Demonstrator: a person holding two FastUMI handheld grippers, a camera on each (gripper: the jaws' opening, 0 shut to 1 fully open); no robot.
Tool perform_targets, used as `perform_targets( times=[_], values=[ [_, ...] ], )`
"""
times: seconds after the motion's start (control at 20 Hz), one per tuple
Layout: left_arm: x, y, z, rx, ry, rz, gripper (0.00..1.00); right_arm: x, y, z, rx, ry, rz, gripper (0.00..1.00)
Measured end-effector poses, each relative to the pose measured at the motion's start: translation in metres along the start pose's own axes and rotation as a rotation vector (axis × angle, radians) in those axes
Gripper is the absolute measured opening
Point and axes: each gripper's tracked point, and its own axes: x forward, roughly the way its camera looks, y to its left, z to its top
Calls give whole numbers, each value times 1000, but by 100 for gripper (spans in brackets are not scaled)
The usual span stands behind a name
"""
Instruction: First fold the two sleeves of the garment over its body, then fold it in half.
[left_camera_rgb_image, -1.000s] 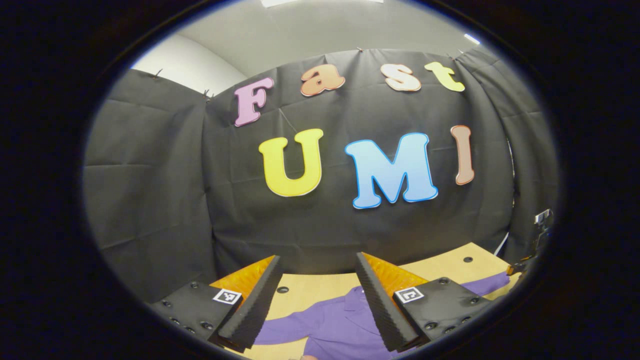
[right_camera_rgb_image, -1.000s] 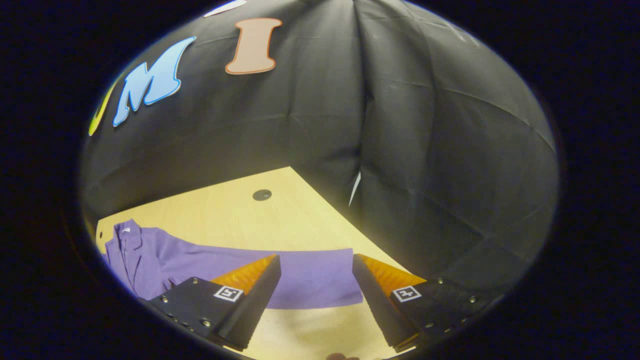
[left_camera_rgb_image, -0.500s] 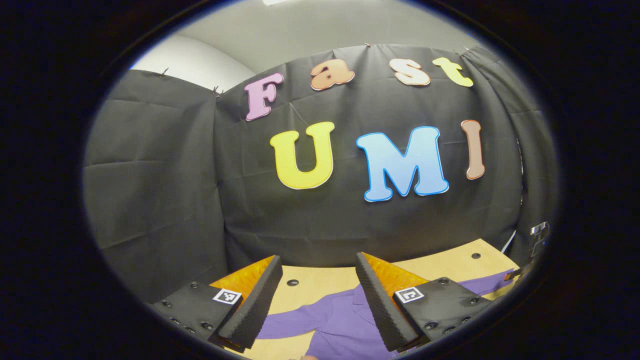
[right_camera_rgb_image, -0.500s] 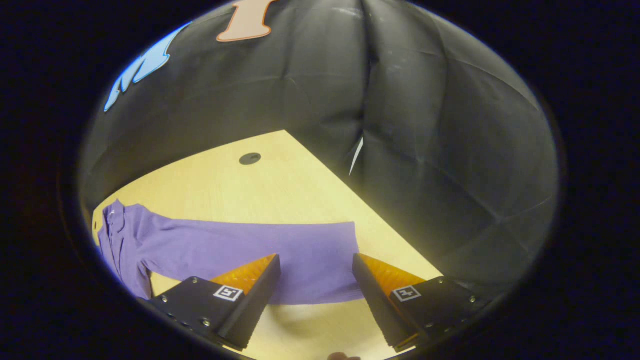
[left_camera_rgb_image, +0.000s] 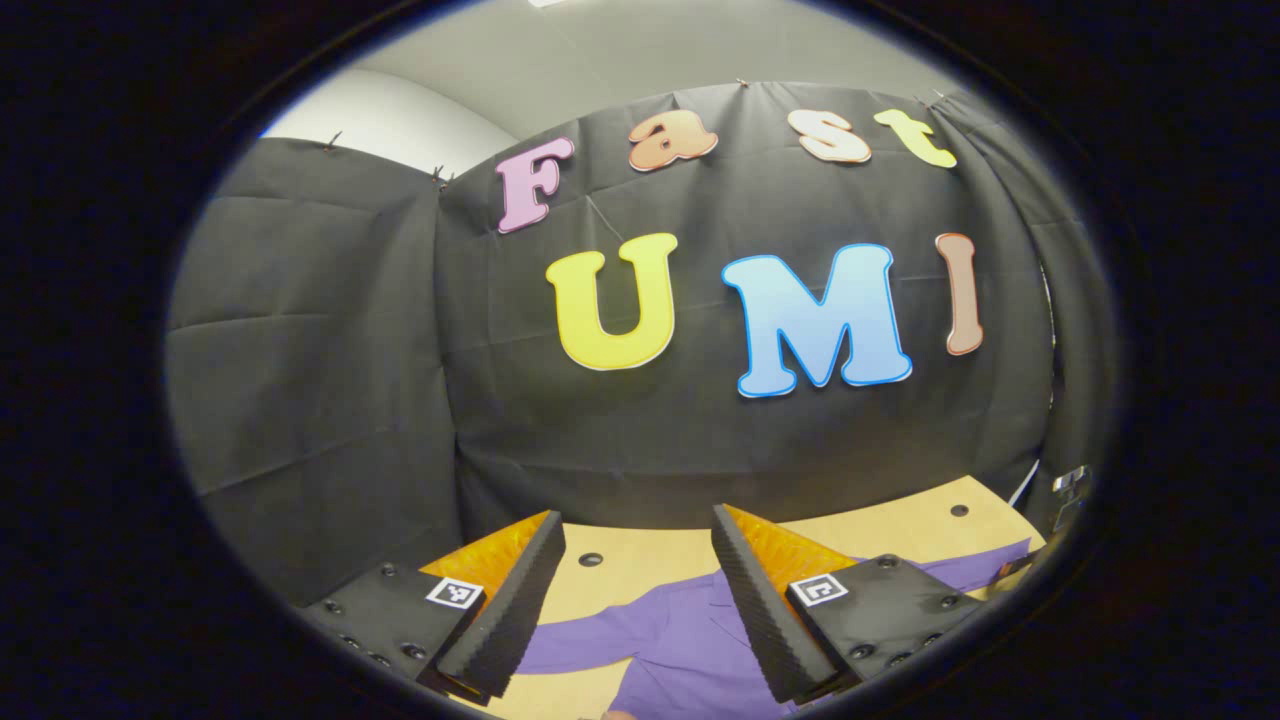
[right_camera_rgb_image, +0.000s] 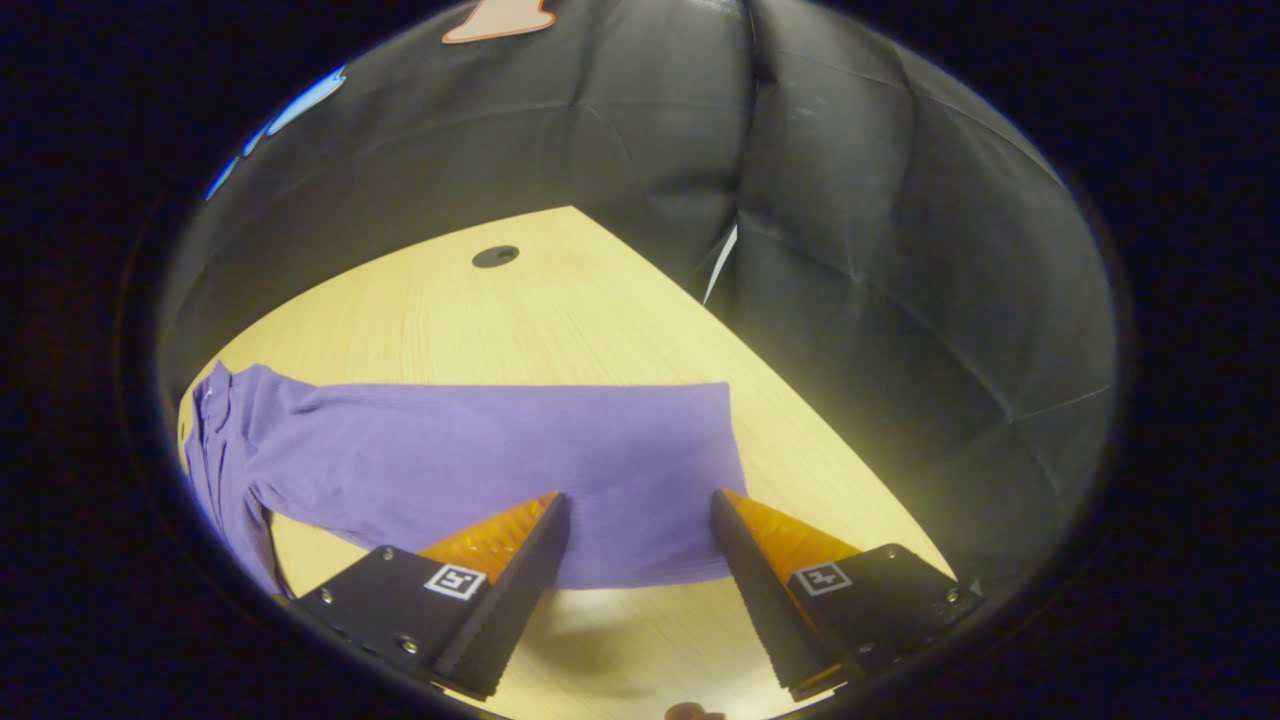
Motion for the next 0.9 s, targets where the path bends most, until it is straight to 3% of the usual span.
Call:
perform_targets(
  times=[0.15, 0.25, 0.3, 0.35, 0.4, 0.5, 0.6, 0.75, 0.8, 0.9],
  values=[
    [4, -3, -2, -10, 4, -3, 93, -3, -8, -1, 51, 8, 24, 97],
    [5, -4, -3, -19, 6, -3, 93, -3, -7, -3, 3, -6, 44, 98],
    [6, -5, -3, -23, 9, -6, 93, -4, 0, -2, -8, -17, 77, 90],
    [6, -5, -5, -27, 13, -6, 93, -8, 1, -3, -13, -18, 84, 90],
    [8, -4, -7, -32, 17, -6, 93, -8, 4, -2, -6, -10, 82, 61],
    [7, 0, -8, -44, 18, -1, 93, -8, 8, 2, 26, 3, 86, 54],
    [5, 4, -8, -47, 17, 8, 93, -6, 9, -1, 76, 24, 64, 8],
    [5, 8, -8, -44, 18, 15, 93, -3, 8, 7, 121, 51, 52, 8],
    [6, 10, -9, -44, 18, 18, 93, -11, 9, 2, 139, 72, 48, 2],
    [6, 11, -9, -44, 18, 13, 93, -6, 12, 3, 155, 80, 54, 1]
  ],
)
